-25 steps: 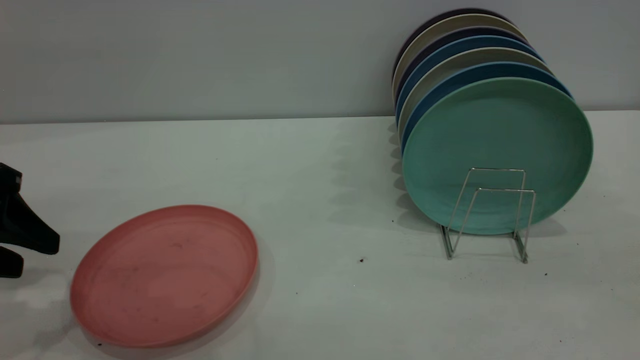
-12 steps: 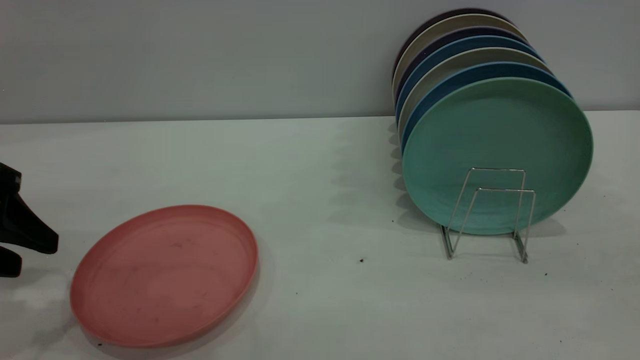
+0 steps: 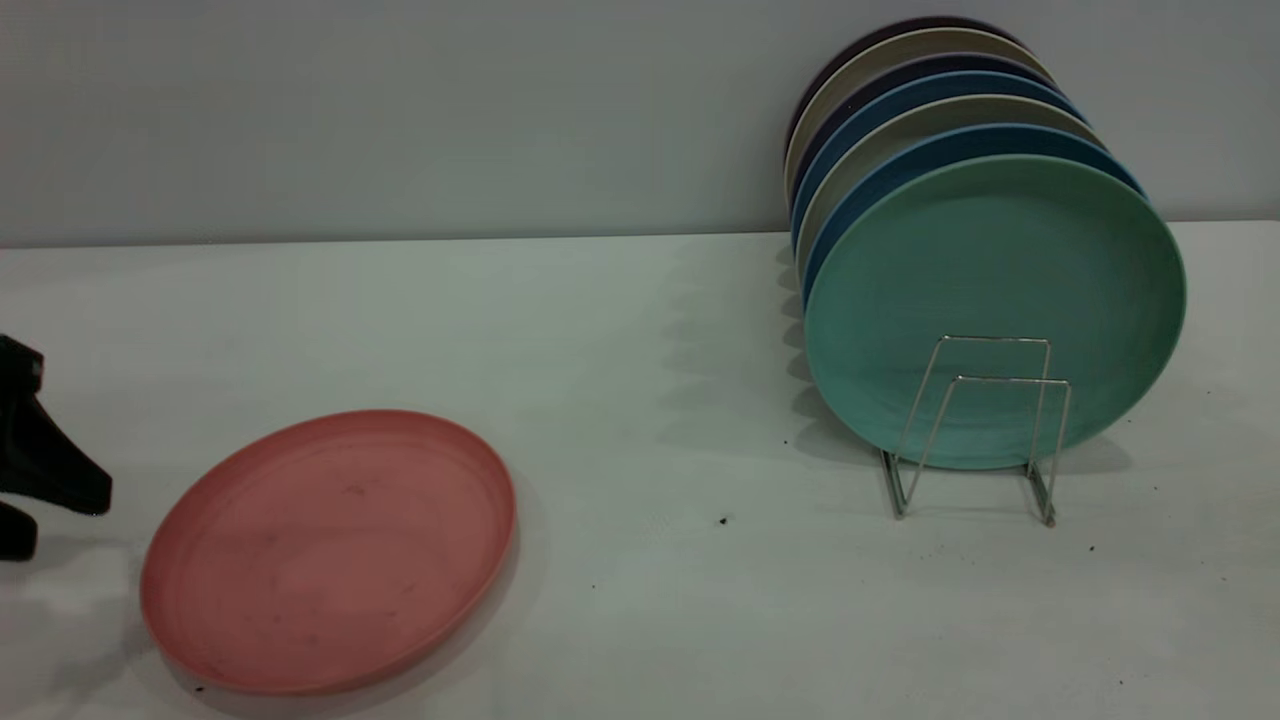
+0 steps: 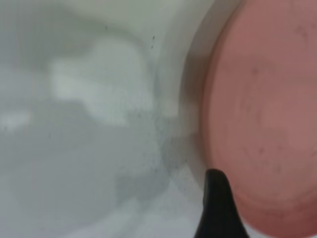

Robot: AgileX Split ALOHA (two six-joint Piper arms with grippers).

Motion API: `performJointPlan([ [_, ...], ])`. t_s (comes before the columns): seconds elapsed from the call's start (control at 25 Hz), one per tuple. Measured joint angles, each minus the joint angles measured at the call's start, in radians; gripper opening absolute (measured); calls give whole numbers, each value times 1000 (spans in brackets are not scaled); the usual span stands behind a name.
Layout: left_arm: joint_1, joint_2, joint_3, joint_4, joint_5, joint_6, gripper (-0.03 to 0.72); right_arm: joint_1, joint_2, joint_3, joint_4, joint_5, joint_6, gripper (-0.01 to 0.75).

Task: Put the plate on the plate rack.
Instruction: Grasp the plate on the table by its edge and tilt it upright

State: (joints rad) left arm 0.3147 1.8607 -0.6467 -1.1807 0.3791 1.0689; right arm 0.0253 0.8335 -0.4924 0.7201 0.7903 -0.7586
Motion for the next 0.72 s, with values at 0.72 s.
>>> performJointPlan([
  [0.72, 0, 177, -43, -204, 6, 192, 516, 0, 0, 0, 0, -2, -1, 475],
])
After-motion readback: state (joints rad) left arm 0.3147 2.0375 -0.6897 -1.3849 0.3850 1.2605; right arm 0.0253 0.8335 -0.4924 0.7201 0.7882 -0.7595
